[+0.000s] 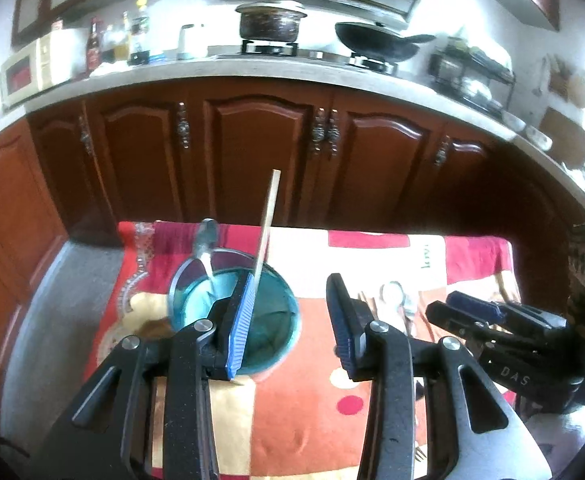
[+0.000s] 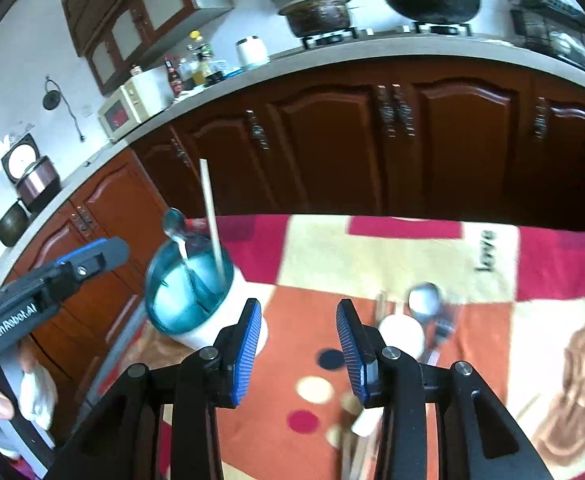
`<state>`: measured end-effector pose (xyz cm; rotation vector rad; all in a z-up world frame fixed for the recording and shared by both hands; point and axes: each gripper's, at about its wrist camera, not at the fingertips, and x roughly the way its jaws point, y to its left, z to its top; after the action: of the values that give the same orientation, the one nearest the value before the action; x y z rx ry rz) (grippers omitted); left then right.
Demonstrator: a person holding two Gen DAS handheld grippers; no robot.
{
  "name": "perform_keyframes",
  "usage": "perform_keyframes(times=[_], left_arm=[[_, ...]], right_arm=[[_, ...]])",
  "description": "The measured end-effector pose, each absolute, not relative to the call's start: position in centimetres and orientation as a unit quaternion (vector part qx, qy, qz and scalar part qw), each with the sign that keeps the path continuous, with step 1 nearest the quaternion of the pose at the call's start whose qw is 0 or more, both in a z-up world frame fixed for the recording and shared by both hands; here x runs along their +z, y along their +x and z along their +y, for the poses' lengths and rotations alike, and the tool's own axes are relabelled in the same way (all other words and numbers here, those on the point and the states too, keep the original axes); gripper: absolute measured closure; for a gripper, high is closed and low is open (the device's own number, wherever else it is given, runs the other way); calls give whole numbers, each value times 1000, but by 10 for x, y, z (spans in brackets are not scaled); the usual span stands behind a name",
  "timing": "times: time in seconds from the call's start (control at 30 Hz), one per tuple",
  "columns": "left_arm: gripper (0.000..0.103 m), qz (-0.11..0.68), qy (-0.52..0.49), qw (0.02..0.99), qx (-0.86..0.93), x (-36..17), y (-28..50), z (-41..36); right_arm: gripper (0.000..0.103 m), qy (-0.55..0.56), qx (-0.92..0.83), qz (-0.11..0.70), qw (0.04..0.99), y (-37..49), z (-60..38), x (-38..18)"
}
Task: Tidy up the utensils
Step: 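Carry spoon and chopstick to the white cup and drop both in, then move both open grippers back over the remaining utensils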
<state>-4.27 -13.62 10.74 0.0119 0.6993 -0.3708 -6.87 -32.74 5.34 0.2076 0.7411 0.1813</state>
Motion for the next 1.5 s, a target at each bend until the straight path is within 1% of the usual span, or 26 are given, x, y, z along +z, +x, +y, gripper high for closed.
perform_keyframes(times=[0.17,0.47,0.87,1.07,1.27,1.5], left_arm=[[66,348,19,916,-197,100,-55,-159],[66,389,23,894,-221,71,-63,-186],[66,440,18,863,-249,31,-61,-209],[66,465,10,843,-269,12,-47,-229],[66,486,-2,827,-281,-5,-22,-253],[66,506,-4,818,-274,-26,12,-276]], right_arm=[[65,108,62,369,921,-90,-355,44],[65,117,21,391,913,-115,-394,16],[65,154,1,423,893,-116,-420,-27],[65,185,4,421,888,-99,-431,-40],[66,224,13,410,884,-64,-453,-50],[67,213,40,418,882,-19,-472,-70]])
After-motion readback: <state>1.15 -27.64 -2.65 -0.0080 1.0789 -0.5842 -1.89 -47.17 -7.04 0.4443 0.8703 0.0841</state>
